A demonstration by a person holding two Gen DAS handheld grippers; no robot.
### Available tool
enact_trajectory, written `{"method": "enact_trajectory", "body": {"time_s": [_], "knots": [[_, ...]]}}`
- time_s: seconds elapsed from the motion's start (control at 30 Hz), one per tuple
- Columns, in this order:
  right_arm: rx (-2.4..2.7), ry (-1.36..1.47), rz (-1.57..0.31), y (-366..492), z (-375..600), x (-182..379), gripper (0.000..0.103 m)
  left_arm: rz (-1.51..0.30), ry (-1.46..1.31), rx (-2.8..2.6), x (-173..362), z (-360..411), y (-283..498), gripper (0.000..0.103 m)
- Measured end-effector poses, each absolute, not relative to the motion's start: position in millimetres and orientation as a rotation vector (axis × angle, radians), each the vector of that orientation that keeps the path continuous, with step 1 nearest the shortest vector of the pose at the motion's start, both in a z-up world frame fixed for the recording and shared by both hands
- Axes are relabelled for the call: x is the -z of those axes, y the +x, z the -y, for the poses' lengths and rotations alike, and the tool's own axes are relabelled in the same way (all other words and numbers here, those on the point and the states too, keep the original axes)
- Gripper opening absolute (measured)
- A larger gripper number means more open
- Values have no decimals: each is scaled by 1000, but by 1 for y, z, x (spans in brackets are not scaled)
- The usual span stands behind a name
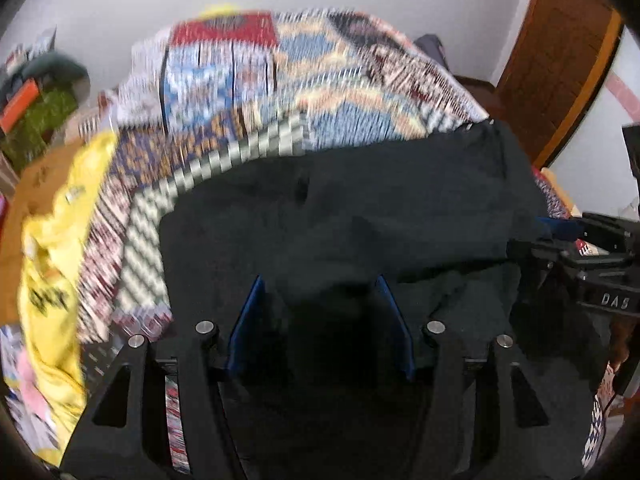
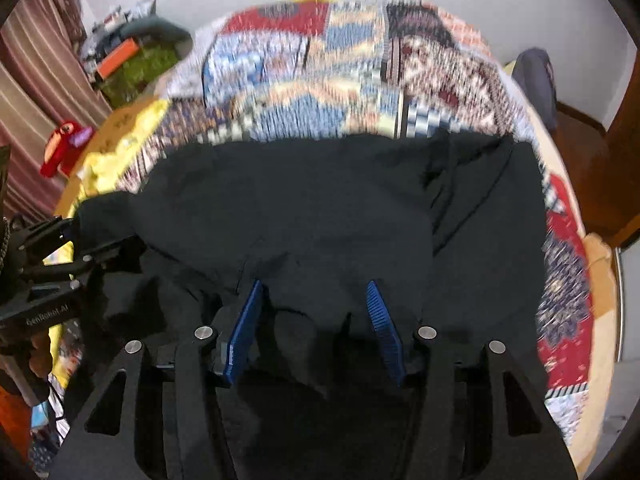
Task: Fold large clothes
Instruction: 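Release the hem with both grippers and smooth the folded jacket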
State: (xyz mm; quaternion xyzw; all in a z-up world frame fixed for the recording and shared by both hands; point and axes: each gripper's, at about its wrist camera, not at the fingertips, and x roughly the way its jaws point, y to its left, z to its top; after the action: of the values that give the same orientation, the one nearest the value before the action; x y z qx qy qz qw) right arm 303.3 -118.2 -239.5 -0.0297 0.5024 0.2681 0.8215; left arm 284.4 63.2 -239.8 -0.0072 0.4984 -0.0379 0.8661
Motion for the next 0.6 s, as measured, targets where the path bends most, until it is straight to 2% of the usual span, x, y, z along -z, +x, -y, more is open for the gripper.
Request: {"method": "enact_trajectory", "body": {"time_s": [0.17, 0.3, 0.6], "knots": [[-558, -128, -1042, 294, 117, 254, 53, -1038, -103, 67, 265, -77, 281, 67], [-531, -230, -1000, 285, 108, 253, 54, -1027, -94, 59, 263, -75, 278, 67], [-496, -198, -1050, 275, 122, 238, 57, -1007, -54, 36, 235, -70, 254, 66]]}}
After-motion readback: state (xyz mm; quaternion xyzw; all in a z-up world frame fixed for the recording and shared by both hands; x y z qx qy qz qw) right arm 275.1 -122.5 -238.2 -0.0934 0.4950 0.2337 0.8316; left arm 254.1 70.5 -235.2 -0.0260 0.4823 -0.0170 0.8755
